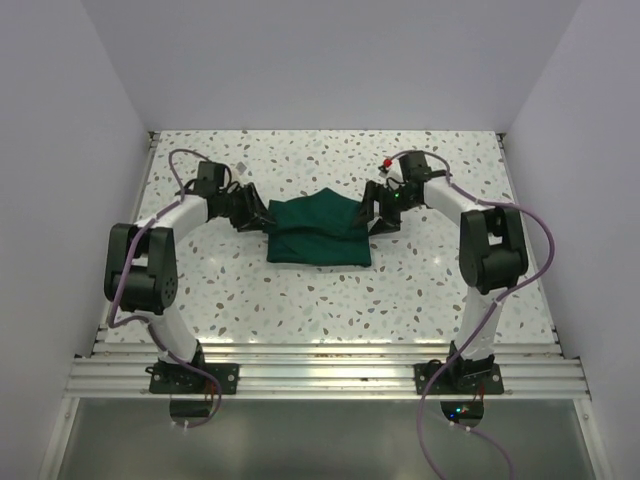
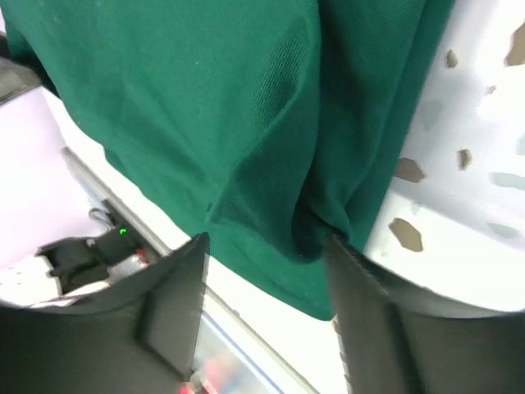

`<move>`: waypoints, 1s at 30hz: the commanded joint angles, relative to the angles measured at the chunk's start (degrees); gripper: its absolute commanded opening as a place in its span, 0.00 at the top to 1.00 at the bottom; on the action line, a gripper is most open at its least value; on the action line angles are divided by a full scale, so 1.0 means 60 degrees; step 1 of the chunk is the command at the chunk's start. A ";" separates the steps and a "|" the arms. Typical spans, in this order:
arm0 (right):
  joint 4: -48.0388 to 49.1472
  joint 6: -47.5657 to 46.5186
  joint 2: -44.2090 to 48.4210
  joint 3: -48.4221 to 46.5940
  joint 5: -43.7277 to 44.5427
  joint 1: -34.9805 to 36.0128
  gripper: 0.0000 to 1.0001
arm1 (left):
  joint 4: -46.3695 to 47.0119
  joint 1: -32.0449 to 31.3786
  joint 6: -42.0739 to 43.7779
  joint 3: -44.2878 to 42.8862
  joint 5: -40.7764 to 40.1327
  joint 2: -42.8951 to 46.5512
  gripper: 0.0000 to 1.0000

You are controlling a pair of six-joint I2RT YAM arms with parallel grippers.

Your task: Prepare the surgical pack

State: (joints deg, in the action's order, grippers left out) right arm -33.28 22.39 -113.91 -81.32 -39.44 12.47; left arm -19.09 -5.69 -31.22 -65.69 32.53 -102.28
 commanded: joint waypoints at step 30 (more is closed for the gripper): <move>0.0361 -0.1491 -0.5522 -0.7995 -0.0736 0.0851 0.27 | 0.0091 0.0509 0.1337 0.0314 -0.0222 0.0846 0.53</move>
State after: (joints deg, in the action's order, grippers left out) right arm -31.68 14.46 -146.74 -127.17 -39.62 15.84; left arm -20.67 -3.31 -24.84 -63.20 29.39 -97.12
